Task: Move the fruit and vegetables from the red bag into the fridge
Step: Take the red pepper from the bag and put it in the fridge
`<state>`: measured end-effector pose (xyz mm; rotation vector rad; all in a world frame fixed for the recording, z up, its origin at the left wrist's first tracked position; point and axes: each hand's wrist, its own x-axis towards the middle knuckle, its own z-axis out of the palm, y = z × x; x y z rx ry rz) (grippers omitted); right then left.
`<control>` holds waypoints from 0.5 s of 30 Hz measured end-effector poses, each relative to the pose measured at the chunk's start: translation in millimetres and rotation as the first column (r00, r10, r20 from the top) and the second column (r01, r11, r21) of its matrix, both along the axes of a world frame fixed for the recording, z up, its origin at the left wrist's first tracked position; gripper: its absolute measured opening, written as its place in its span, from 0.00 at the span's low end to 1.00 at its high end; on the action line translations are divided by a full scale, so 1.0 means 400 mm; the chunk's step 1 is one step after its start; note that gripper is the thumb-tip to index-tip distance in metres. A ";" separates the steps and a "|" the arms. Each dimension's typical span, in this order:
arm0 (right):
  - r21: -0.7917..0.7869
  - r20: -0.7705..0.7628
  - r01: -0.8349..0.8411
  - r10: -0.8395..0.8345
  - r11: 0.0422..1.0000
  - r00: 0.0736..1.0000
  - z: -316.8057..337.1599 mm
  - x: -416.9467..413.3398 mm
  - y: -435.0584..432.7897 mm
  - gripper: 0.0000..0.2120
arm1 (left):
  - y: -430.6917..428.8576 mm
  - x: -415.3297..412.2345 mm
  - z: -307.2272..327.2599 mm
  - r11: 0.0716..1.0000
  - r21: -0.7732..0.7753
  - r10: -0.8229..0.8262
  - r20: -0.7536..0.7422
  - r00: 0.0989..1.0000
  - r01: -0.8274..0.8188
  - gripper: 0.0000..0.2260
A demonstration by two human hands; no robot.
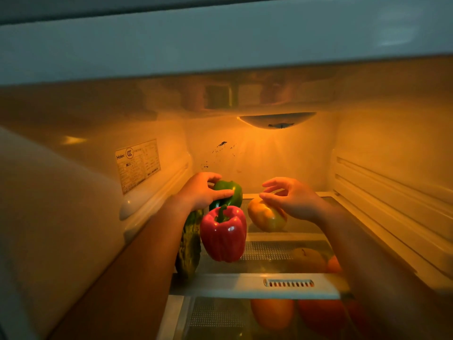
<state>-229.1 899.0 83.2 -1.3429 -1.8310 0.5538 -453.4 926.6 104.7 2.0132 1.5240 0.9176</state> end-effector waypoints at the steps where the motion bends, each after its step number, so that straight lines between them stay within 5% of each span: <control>1: -0.001 0.004 -0.007 0.007 1.000 1.000 0.000 0.000 0.000 0.18 | -0.002 -0.002 0.000 1.000 0.005 0.001 0.002 1.000 -0.001 0.29; 11: -0.056 0.073 -0.039 0.043 0.998 0.996 0.004 -0.003 -0.012 0.13 | -0.001 -0.008 -0.003 0.991 0.135 0.009 0.001 1.000 -0.009 0.21; 15: -0.103 0.084 -0.053 0.062 0.993 0.995 0.004 0.000 -0.012 0.20 | 0.009 -0.017 -0.005 0.995 0.095 0.023 0.012 1.000 -0.024 0.20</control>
